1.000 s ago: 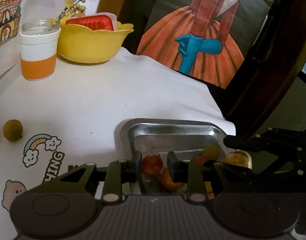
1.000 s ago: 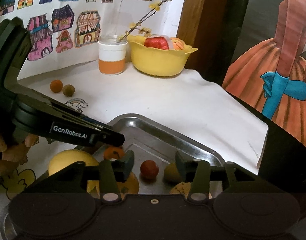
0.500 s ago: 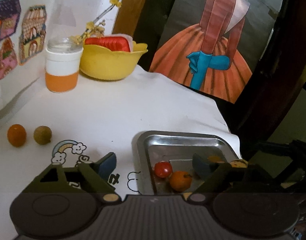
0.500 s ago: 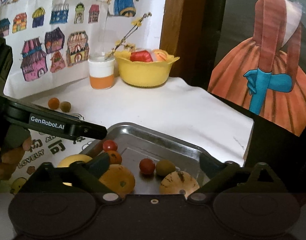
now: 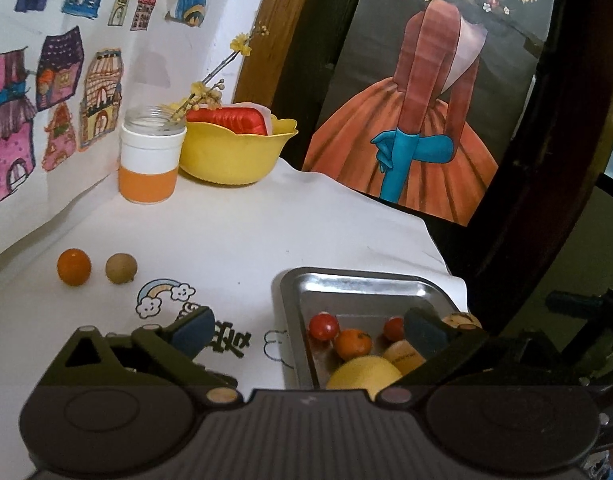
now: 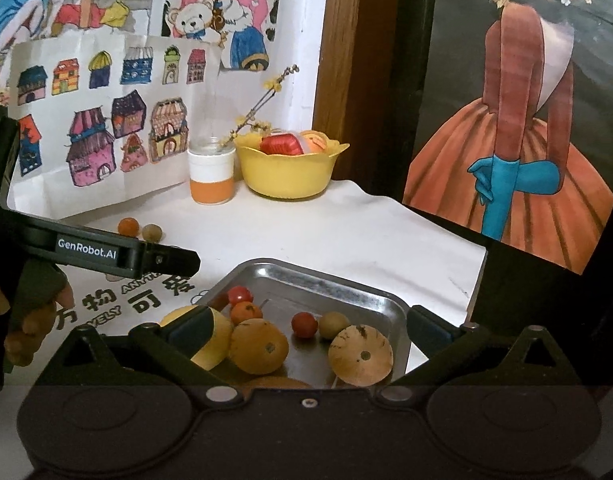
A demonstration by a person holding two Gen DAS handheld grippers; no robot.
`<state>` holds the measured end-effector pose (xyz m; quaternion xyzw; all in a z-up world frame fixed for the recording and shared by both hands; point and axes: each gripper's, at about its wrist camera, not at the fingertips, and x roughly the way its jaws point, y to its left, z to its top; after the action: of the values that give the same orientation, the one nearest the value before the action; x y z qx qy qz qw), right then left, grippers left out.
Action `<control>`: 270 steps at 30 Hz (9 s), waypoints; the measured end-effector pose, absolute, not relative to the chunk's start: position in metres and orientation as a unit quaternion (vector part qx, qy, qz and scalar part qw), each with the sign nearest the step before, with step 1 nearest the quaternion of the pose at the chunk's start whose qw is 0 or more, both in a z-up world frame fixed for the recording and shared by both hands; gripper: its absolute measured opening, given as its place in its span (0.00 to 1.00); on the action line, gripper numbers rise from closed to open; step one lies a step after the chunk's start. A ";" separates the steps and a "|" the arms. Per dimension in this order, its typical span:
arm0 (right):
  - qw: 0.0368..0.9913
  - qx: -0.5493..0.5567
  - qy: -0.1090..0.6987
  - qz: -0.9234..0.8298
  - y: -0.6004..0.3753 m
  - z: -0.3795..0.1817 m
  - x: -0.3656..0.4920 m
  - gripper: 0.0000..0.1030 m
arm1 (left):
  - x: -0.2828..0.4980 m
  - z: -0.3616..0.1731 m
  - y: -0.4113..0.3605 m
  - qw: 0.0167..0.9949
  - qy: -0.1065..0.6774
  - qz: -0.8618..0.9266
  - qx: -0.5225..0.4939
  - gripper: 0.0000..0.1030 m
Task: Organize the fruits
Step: 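Withdraw both open tools up from the tray, then move both open tools toward the tangerine and small brown ball on the table, then grasp the small tangerine with the left tool while the right tool grasps the brown ball, then carry the tangerine and brown ball in both tools over the metal tray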
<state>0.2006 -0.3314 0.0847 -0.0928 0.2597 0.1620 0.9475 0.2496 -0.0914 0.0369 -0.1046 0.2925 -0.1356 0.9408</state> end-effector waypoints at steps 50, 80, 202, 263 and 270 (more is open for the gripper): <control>0.922 -0.078 0.329 0.190 -0.281 0.066 0.009 0.99 | 0.071 0.027 -0.052 0.928 0.348 -0.128 -0.030 1.00; 0.908 -0.128 0.276 0.287 -0.162 0.109 0.041 0.99 | 0.096 0.086 0.047 0.966 0.249 -0.023 -0.068 1.00; 0.802 0.064 0.500 0.321 -0.127 0.014 0.395 0.30 | 0.304 -0.002 0.009 0.950 0.301 0.000 0.083 0.31; 0.831 0.095 0.465 0.290 -0.278 0.065 0.238 0.30 | 0.179 0.024 -0.095 0.938 0.301 -0.145 0.087 0.30; 0.835 0.100 0.462 0.280 -0.296 0.064 0.232 0.30 | 0.176 0.023 -0.117 0.934 0.302 -0.169 0.084 0.30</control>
<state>0.2322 -0.2962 0.0644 0.0997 0.4624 0.2798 0.8355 0.1760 -0.1171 0.0230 0.0841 0.3023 -0.1690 0.9343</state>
